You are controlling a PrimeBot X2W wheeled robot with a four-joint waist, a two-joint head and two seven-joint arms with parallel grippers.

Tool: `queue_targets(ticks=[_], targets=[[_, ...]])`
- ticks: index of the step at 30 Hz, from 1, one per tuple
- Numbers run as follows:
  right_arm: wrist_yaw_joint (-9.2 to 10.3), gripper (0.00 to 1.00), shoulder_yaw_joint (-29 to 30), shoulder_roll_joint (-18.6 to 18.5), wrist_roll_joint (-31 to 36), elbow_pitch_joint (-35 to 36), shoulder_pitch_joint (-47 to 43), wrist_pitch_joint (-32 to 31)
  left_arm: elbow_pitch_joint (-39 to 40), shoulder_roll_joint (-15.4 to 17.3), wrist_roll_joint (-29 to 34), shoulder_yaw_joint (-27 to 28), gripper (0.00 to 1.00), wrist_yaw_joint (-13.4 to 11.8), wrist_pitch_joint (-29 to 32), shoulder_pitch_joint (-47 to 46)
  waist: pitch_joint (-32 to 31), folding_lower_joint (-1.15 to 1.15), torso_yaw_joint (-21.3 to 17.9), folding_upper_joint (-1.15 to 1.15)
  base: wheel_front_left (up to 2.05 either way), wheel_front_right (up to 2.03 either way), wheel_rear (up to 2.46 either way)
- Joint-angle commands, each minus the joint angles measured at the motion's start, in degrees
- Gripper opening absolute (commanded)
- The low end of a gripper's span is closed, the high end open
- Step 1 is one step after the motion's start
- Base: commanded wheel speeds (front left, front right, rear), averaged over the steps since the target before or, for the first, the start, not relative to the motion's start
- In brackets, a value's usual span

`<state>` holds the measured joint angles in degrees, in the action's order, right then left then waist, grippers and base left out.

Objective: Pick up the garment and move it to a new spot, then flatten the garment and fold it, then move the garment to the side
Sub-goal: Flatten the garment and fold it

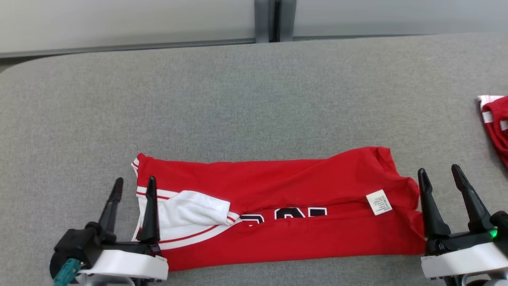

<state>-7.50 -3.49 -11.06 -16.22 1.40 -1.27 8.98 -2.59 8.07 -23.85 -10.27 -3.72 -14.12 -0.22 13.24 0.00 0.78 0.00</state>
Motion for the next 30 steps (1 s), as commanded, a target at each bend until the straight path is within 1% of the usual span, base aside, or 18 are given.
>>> queue_targets(ticks=[1, 5, 10, 15, 23, 28, 30], targets=[[0.02, 1.00, 0.21, 0.01, 1.12, 1.19, -0.81, -0.59, 0.67, 0.50, 0.97, 1.01, 1.00, -0.83, -0.54, -0.23, -2.04, 0.00, -0.88, 0.00, 0.00, 0.00, 0.00], [0.02, 1.00, 0.57, 0.15, 2.49, 3.28, -1.54, -2.23, 1.73, 1.59, 3.08, 2.64, 1.00, -1.85, -0.93, 0.74, -4.61, 0.00, -1.25, 0.00, 0.00, 0.00, 0.00], [0.02, 1.00, 0.89, 1.17, 3.47, 4.46, -3.30, -3.78, 2.10, 3.10, 5.14, 3.33, 1.00, -2.80, -0.99, 2.53, -6.84, 0.00, -1.54, 0.00, 0.00, 0.00, 0.00], [0.02, 1.00, 0.78, 1.71, 3.11, 4.06, -4.10, -4.09, 2.51, 3.67, 5.35, 3.11, 1.00, -3.00, -0.33, 3.93, -7.29, 0.00, -1.59, 0.00, 0.00, 0.00, 0.00], [0.02, 1.00, 0.83, 1.39, 3.61, 3.72, -3.64, -3.71, 3.23, 3.99, 5.26, 2.61, 1.00, -3.49, 0.91, 4.26, -6.94, 0.00, -1.61, 0.00, 0.00, 0.00, 0.00], [0.02, 1.00, 1.08, 1.26, 3.61, 3.17, -3.15, -4.18, 3.64, 3.87, 5.29, 2.12, 1.00, -3.89, 1.53, 3.91, -6.68, 0.00, -1.22, 0.00, 0.00, 0.00, 0.00], [0.02, 1.00, 1.45, 0.83, 4.03, 2.25, -2.66, -4.79, 4.07, 3.41, 4.74, 1.81, 1.00, -3.68, 1.66, 3.19, -6.11, 0.00, -0.86, 0.00, 0.00, 0.00, 0.00]])
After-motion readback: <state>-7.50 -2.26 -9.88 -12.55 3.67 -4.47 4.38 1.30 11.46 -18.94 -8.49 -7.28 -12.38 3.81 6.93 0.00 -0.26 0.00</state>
